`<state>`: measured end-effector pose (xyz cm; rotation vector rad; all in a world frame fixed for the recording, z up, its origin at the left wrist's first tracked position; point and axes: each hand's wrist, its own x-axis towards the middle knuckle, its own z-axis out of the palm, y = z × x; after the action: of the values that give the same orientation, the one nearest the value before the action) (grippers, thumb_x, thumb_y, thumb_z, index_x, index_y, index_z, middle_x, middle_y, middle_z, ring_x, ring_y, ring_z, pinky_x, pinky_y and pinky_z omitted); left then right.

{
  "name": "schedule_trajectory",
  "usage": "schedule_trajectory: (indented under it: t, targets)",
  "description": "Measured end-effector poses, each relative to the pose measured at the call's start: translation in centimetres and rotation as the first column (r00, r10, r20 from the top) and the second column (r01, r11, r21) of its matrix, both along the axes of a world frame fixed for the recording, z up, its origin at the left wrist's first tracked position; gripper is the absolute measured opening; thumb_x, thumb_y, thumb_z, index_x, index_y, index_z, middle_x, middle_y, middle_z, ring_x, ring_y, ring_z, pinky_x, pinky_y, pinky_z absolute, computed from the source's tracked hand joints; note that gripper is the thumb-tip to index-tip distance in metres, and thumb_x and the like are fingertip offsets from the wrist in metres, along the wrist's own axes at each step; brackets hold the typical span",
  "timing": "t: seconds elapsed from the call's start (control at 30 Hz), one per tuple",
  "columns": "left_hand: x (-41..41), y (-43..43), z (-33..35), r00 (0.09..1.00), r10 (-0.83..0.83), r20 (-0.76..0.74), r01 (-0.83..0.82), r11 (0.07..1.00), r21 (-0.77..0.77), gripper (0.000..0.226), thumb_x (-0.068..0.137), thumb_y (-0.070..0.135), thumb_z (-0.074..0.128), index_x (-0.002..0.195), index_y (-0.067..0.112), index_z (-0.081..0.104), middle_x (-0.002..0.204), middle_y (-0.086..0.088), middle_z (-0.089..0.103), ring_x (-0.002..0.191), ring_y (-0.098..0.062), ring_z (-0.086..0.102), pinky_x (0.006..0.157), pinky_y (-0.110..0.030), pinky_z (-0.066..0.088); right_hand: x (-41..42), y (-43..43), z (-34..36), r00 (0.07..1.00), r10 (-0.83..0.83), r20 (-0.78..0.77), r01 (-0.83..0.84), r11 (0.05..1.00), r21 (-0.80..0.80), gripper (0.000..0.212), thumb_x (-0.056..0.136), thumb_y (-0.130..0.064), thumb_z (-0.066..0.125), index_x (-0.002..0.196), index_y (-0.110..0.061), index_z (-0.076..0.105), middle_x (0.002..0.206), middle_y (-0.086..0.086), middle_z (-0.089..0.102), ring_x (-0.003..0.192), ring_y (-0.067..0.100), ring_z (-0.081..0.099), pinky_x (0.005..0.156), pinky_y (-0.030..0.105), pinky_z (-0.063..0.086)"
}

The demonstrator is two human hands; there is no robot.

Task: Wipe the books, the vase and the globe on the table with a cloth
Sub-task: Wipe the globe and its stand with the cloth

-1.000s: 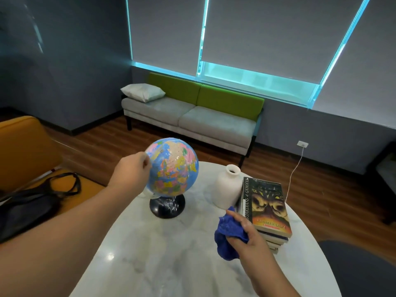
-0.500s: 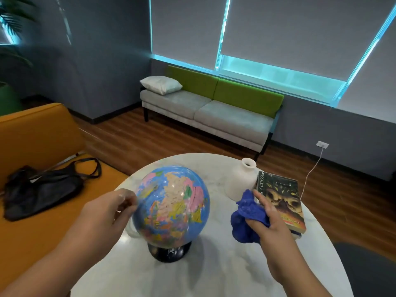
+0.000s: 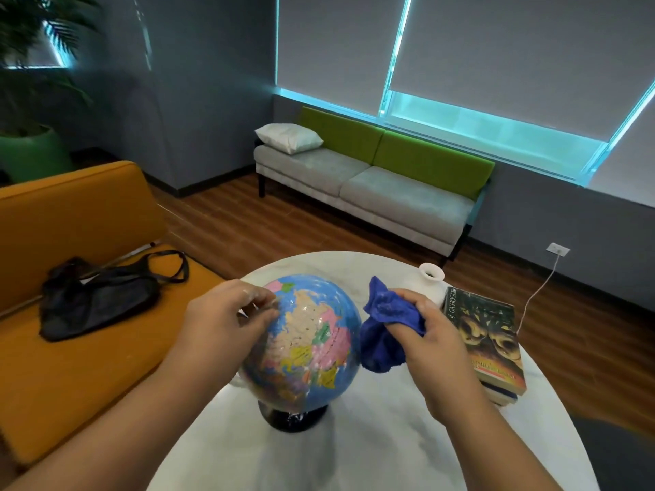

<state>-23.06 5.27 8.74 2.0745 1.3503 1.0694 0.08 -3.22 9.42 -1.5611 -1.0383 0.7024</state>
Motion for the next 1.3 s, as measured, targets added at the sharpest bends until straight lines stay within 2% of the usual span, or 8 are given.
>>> schedule_trajectory:
  t: [0.1,0.23,0.53,0.7,0.87,1.07,1.2,1.3]
  targets:
    - [0.2,-0.2,-0.1,0.998,0.047,0.038,-0.046,0.999,-0.015,0.014,0.076,0.011,0.079,0.083,0.022,0.075,0.082,0.017,0.064,0.075,-0.004,0.06,0.068,-0.005,0.044,-0.9,0.9,0.4,0.983,0.048,0.177,-0.054,0.998,0.026,0.039,0.086,-0.003,0.061,0.114,-0.03,0.065,0.115,-0.012,0.061,0.105,0.002,0.058,0.093,0.022,0.048]
    - [0.5,-0.5,0.0,0.996,0.068,0.064,-0.066,0.998,-0.021,0.02,0.077,0.011,0.078,0.077,0.029,0.07,0.085,0.019,0.064,0.083,-0.004,0.062,0.075,-0.018,0.049,-1.7,1.7,-0.6,0.911,0.199,0.361,-0.185,0.98,-0.073,0.048,0.084,-0.006,0.063,0.124,-0.033,0.063,0.115,-0.021,0.048,0.107,-0.005,0.05,0.092,0.022,0.048]
    - [0.6,-0.9,0.0,0.992,0.095,0.085,-0.088,0.993,-0.083,0.022,0.08,0.014,0.076,0.079,0.034,0.067,0.085,0.025,0.062,0.086,0.006,0.057,0.073,-0.011,0.043,-2.3,1.9,-1.2,0.905,0.188,0.382,-0.2,0.98,-0.008,0.045,0.082,-0.001,0.066,0.117,-0.029,0.067,0.11,-0.023,0.05,0.106,-0.004,0.052,0.092,0.01,0.041]
    - [0.7,-0.8,0.0,0.992,0.102,0.08,-0.093,0.989,-0.112,0.019,0.081,0.016,0.075,0.081,0.034,0.069,0.084,0.028,0.06,0.085,0.011,0.055,0.073,-0.012,0.042,-1.2,2.1,-1.0,0.963,0.153,0.22,-0.135,0.986,-0.093,0.031,0.087,-0.003,0.064,0.103,-0.029,0.067,0.104,-0.016,0.051,0.091,-0.003,0.055,0.053,0.006,0.046]
    - [0.8,-0.7,-0.2,0.991,0.119,0.064,-0.113,0.989,-0.099,0.011,0.081,0.017,0.075,0.089,0.025,0.075,0.088,0.02,0.063,0.083,0.006,0.055,0.072,-0.01,0.041,-2.5,1.2,-1.5,0.856,0.263,0.445,-0.287,0.958,-0.014,0.048,0.081,-0.006,0.072,0.119,-0.034,0.065,0.116,-0.03,0.045,0.111,-0.004,0.048,0.096,0.012,0.04]
    - [0.8,-0.8,-0.3,0.991,0.121,0.061,-0.114,0.988,-0.103,0.013,0.082,0.017,0.075,0.092,0.025,0.075,0.092,0.015,0.066,0.088,-0.003,0.059,0.081,-0.024,0.052,-1.4,1.9,-0.2,0.906,0.164,0.39,-0.146,0.986,-0.076,0.04,0.08,0.003,0.065,0.099,-0.032,0.07,0.104,-0.027,0.051,0.102,-0.007,0.051,0.091,0.016,0.047]
    - [0.7,-0.6,-0.3,0.991,0.114,0.075,-0.107,0.991,-0.086,0.012,0.081,0.016,0.075,0.091,0.023,0.075,0.092,0.014,0.068,0.089,-0.003,0.061,0.082,-0.027,0.053,-2.6,1.7,-0.1,0.735,0.333,0.591,-0.327,0.937,-0.122,0.05,0.083,-0.013,0.069,0.127,-0.035,0.06,0.119,-0.035,0.038,0.118,-0.003,0.038,0.101,0.012,0.033]
    - [0.6,-0.6,-0.3,0.991,0.111,0.076,-0.104,0.991,-0.085,0.012,0.082,0.016,0.074,0.091,0.024,0.074,0.091,0.014,0.068,0.089,-0.005,0.062,0.082,-0.027,0.054,-2.1,1.7,0.6,0.814,0.355,0.46,-0.316,0.935,-0.164,0.059,0.07,-0.053,0.075,0.125,-0.036,0.06,0.119,-0.032,0.039,0.116,-0.007,0.041,0.093,0.006,0.039]
